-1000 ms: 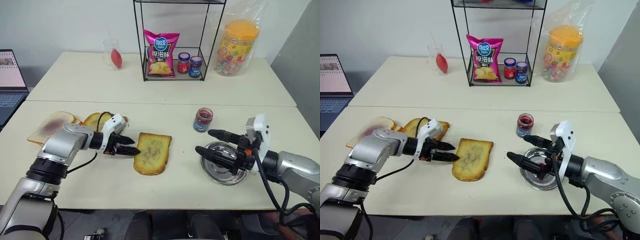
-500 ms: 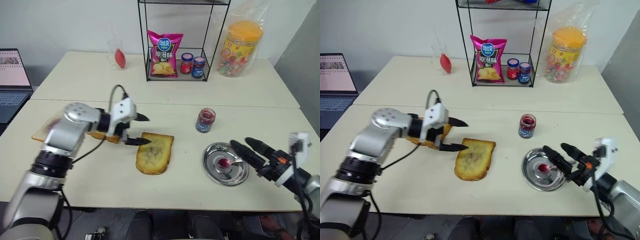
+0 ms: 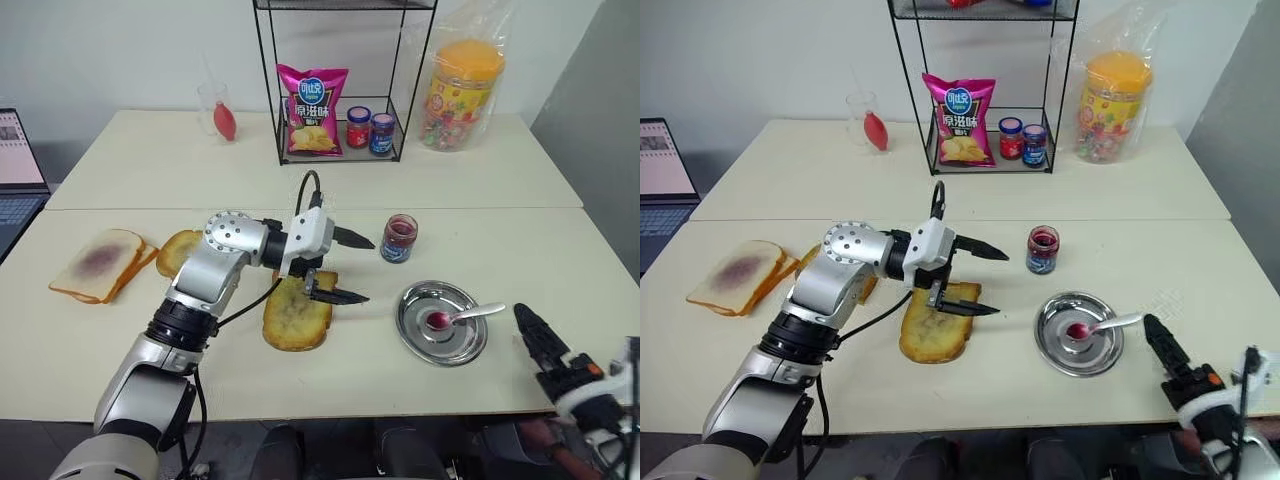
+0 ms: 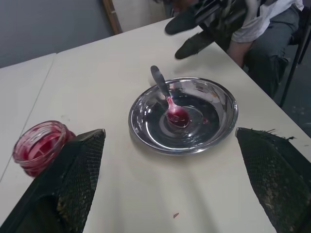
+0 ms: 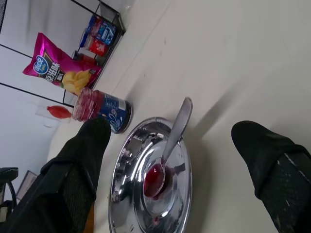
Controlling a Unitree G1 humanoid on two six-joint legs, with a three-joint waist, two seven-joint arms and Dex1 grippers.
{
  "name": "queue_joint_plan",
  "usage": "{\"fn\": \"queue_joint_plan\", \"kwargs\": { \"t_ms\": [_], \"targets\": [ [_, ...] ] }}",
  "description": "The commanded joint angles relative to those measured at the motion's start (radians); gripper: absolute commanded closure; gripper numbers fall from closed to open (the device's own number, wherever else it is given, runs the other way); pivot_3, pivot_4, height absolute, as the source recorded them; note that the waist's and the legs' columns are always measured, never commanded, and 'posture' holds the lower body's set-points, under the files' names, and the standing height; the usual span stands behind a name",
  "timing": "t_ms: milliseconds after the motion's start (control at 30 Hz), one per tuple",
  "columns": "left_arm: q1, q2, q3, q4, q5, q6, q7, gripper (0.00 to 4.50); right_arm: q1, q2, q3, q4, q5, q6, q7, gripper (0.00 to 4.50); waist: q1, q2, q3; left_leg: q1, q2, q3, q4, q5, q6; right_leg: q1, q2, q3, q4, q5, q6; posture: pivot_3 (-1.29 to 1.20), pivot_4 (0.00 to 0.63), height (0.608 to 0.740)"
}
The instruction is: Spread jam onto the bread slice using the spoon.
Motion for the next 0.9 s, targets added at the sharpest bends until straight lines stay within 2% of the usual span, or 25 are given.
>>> {"fn": "queue_joint_plan", "kwargs": {
  "t_ms": [33, 300, 533, 633, 900],
  "targets": [
    [0.016, 0.005, 0.007, -0.038, 0.006, -0.002, 0.010, 0.02, -0.062, 0.021, 0.024, 0.053, -0.060, -0.046, -0.003, 0.00, 0.002, 0.000, 0.000, 0.000, 0.000, 0.000, 0.000, 0.000, 0.000, 0.000, 0.000, 0.000, 0.000, 0.000, 0.000, 0.00, 0.150, 0.740],
    [0.075, 0.037, 0.021, -0.097, 0.018, 0.033, 0.042, 0.02, -0.180, 0.069, 0.066, 0.138, -0.133, -0.070, -0.034, 0.00, 0.003, 0.001, 0.000, -0.001, 0.000, -0.002, -0.001, 0.000, 0.000, -0.001, 0.000, -0.002, 0.000, 0.000, 0.000, 0.00, 0.150, 0.740],
    [0.095, 0.051, 0.025, -0.115, 0.017, 0.045, 0.052, 0.02, -0.224, 0.071, 0.077, 0.149, -0.100, -0.049, -0.052, 0.00, -0.001, 0.001, 0.000, 0.001, 0.000, 0.000, 0.000, 0.000, 0.001, 0.000, 0.000, 0.000, 0.000, 0.001, -0.001, 0.00, 0.150, 0.740],
    [0.097, 0.055, 0.026, -0.116, 0.017, 0.046, 0.053, 0.00, -0.222, 0.077, 0.085, 0.127, -0.084, -0.041, -0.059, 0.43, -0.001, 0.001, 0.000, 0.001, 0.000, 0.000, 0.000, 0.001, 0.001, 0.000, 0.000, 0.000, 0.000, 0.002, 0.001, 0.00, 0.150, 0.740],
    [0.098, 0.053, 0.023, -0.116, 0.014, 0.043, 0.053, 0.00, -0.217, 0.075, 0.078, 0.100, -0.081, -0.048, -0.100, 2.14, 0.002, 0.002, 0.000, -0.001, 0.000, -0.001, -0.001, 0.001, 0.001, -0.001, 0.000, -0.001, -0.001, 0.001, 0.000, 0.00, 0.150, 0.740]
  ]
}}
